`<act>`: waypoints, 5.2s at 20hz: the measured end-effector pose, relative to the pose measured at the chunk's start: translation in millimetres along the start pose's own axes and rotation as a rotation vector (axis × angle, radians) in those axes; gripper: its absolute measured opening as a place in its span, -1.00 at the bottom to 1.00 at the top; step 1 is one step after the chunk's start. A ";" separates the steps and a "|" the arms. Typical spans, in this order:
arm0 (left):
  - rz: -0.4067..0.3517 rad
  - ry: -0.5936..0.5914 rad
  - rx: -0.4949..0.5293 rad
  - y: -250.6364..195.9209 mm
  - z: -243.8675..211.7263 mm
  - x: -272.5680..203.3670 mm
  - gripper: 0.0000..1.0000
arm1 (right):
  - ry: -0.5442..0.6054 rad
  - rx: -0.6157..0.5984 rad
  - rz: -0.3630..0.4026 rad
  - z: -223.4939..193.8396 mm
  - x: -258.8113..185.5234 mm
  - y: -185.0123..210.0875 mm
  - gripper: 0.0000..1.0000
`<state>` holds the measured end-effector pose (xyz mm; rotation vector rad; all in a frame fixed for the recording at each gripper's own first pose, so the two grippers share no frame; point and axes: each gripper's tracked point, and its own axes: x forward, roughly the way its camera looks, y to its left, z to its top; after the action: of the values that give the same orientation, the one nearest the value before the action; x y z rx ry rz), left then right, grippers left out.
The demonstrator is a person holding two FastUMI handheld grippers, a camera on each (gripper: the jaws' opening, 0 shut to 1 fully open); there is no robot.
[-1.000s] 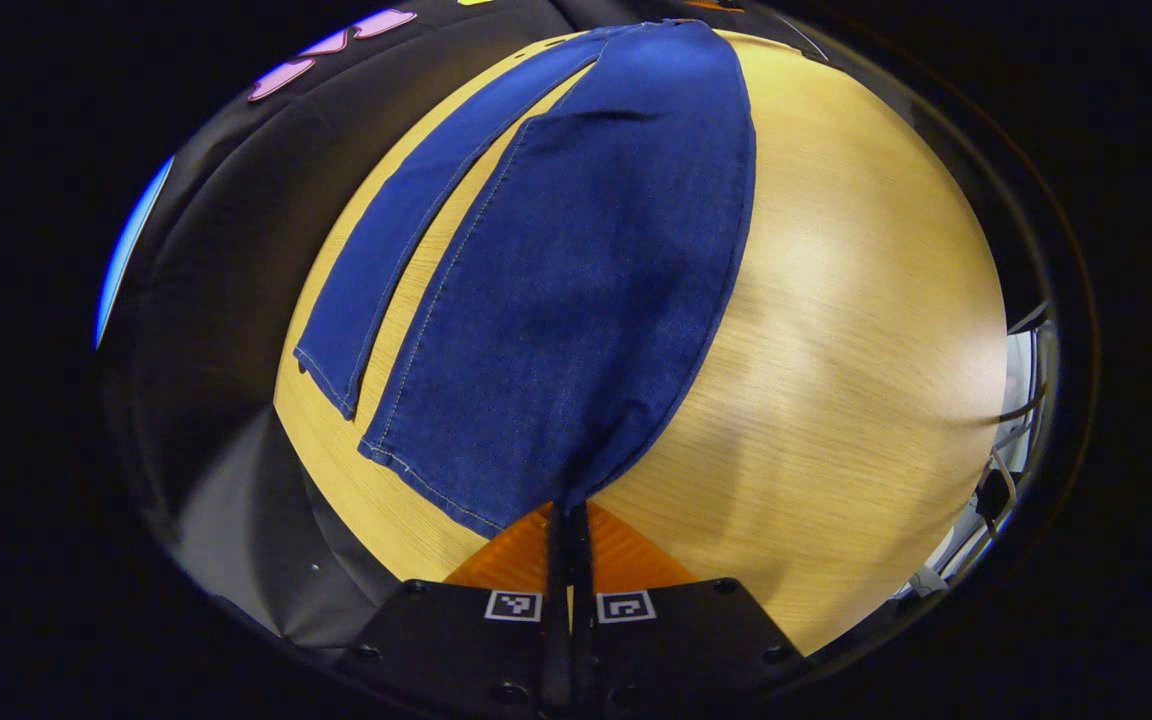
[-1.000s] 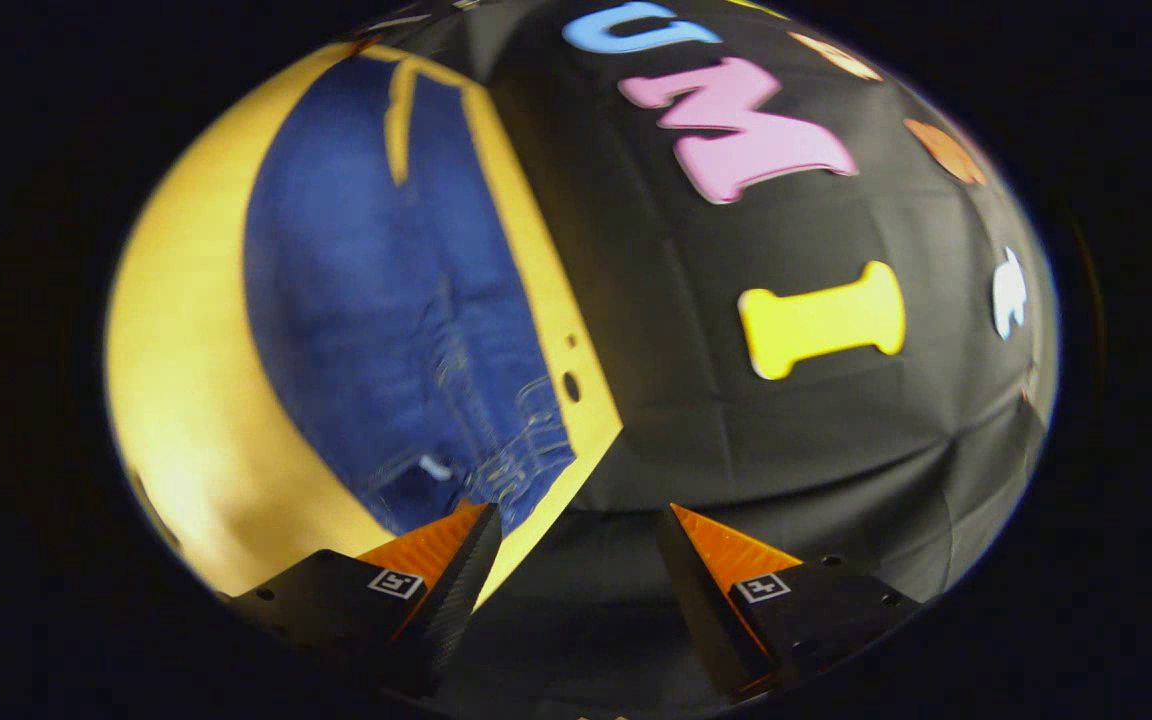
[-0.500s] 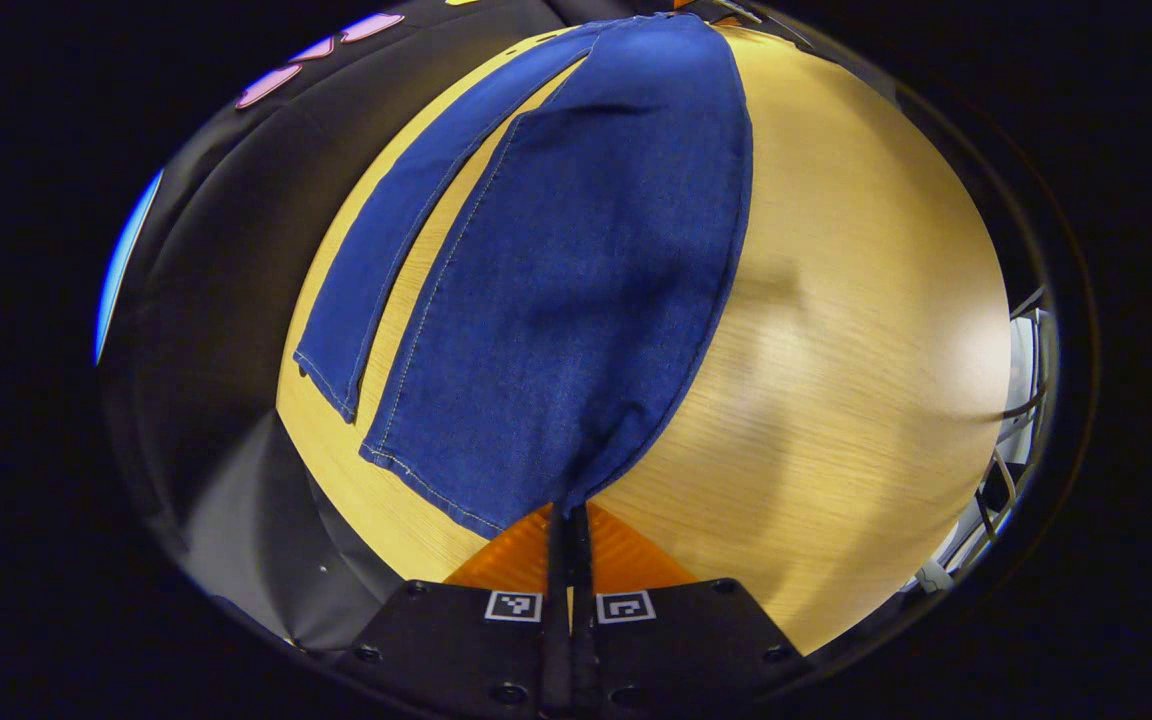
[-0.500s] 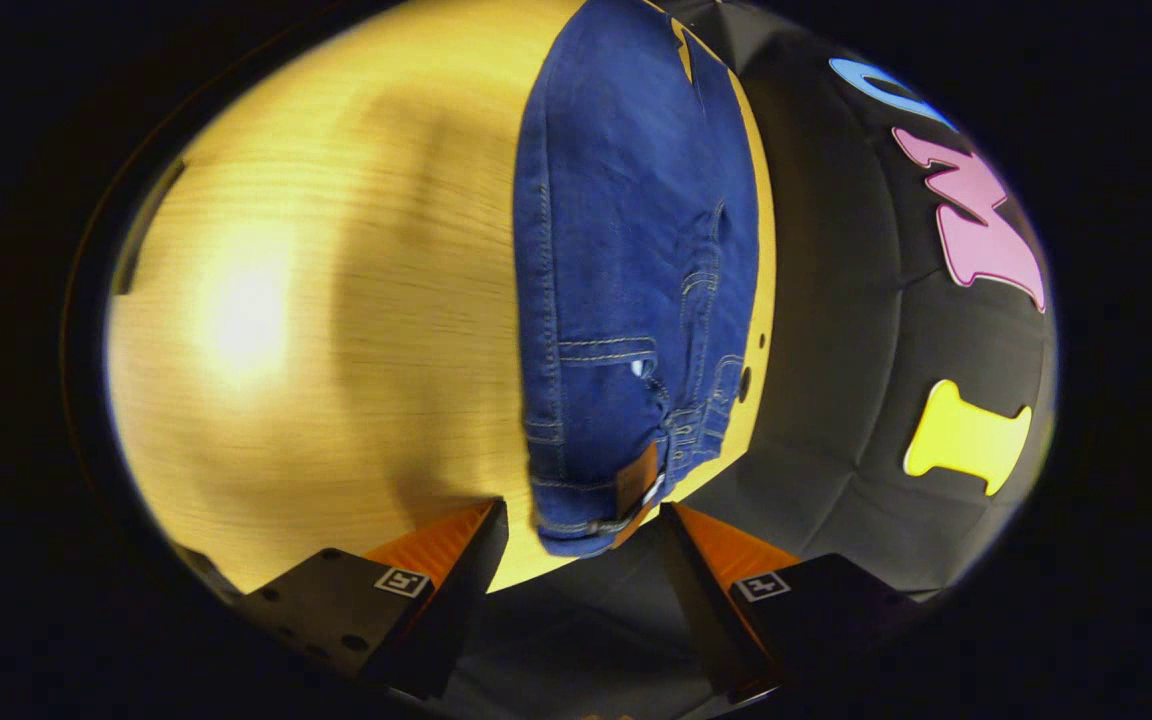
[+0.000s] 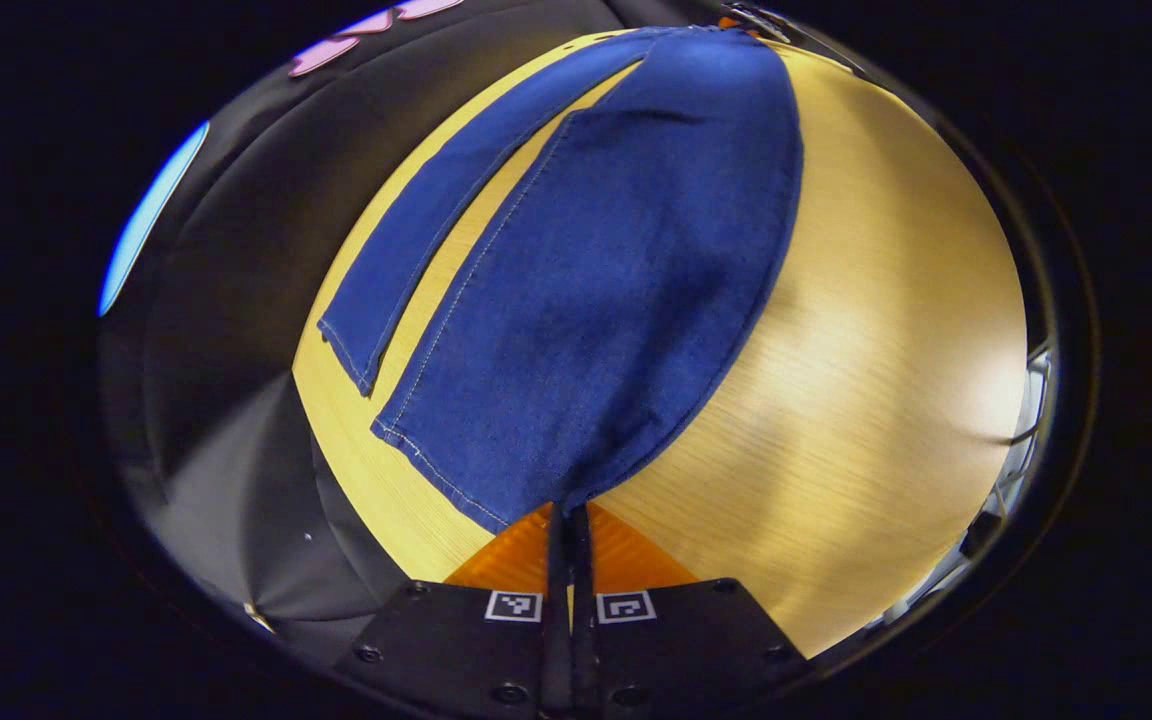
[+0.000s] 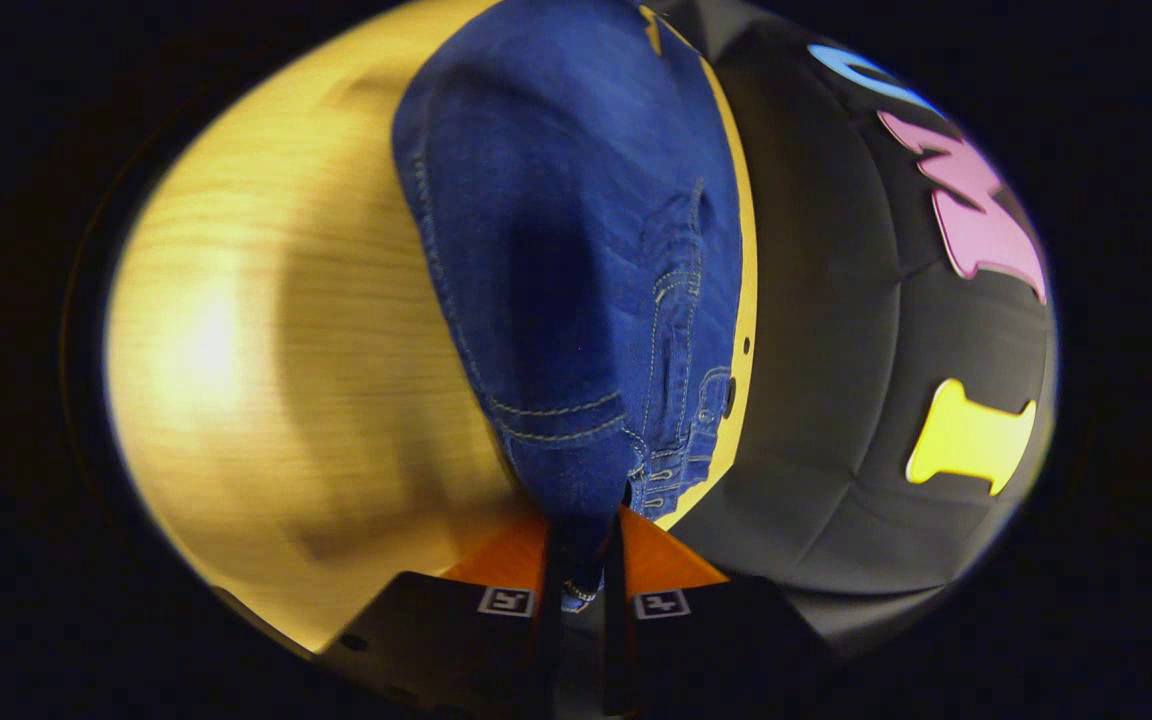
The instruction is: Grasp the waist and the cuffs of the jeans and fold them to make the two legs overlap; first hold the waist and fold one-third of the jeans toward the cuffs, then hold the cuffs and fold the remaining one-third in the same direction to finish folding.
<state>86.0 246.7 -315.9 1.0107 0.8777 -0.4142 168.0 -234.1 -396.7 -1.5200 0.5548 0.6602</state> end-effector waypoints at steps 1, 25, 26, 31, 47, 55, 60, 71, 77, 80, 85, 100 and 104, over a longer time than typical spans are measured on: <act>0.008 0.007 -0.003 -2.1 1.1 -1.3 -0.88 | -0.009 0.051 0.038 -1.5 -4.9 2.2 -0.91; -0.042 -0.026 -0.963 177.4 105.1 -84.4 -0.89 | 0.022 0.422 0.180 23.7 75.2 -211.9 -0.88; -0.018 -0.009 -0.964 187.9 110.7 -90.7 -0.88 | 0.065 0.501 0.217 21.4 91.1 -208.4 -0.88; 0.059 0.045 -0.891 194.9 130.1 -118.6 -0.87 | 0.156 0.806 0.327 24.6 146.0 -184.5 -0.82; 0.310 -0.453 -0.992 168.0 199.0 -228.7 0.96 | 0.071 1.901 -0.053 29.9 61.6 -165.3 0.97; 0.374 -0.555 -0.984 73.7 251.2 -294.1 0.96 | 0.104 2.127 -0.230 4.7 56.4 -131.9 0.96; 0.439 -0.513 -1.068 13.3 252.7 -335.2 0.96 | 0.124 1.950 -0.179 15.6 44.0 -119.1 0.96; 0.462 -0.574 -1.137 -103.1 255.8 -464.3 0.96 | -0.027 1.970 -0.170 68.8 -38.9 -151.9 0.96; 0.464 -0.586 -1.173 -138.8 246.0 -480.9 0.96 | -0.023 1.977 -0.266 59.6 -42.8 -165.9 0.94; 0.439 -0.597 -1.184 -133.1 254.1 -466.4 0.96 | -0.020 2.013 -0.300 42.3 -12.8 -177.5 0.94; 0.380 -0.564 -1.145 -114.3 277.8 -429.0 0.96 | 0.088 2.130 -0.368 0.6 35.2 -169.0 0.95; 0.271 -0.502 -1.030 -106.2 330.6 -367.2 0.96 | 0.153 2.258 -0.435 -26.8 105.8 -143.5 0.69; 0.233 -0.472 -1.063 -112.8 333.4 -350.7 0.96 | 0.063 2.238 -0.427 -19.6 119.1 -154.1 -0.48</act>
<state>-53.3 -127.0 -19.6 0.0094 0.4217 0.0493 361.8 -239.1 -369.6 0.5064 0.5428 -0.4588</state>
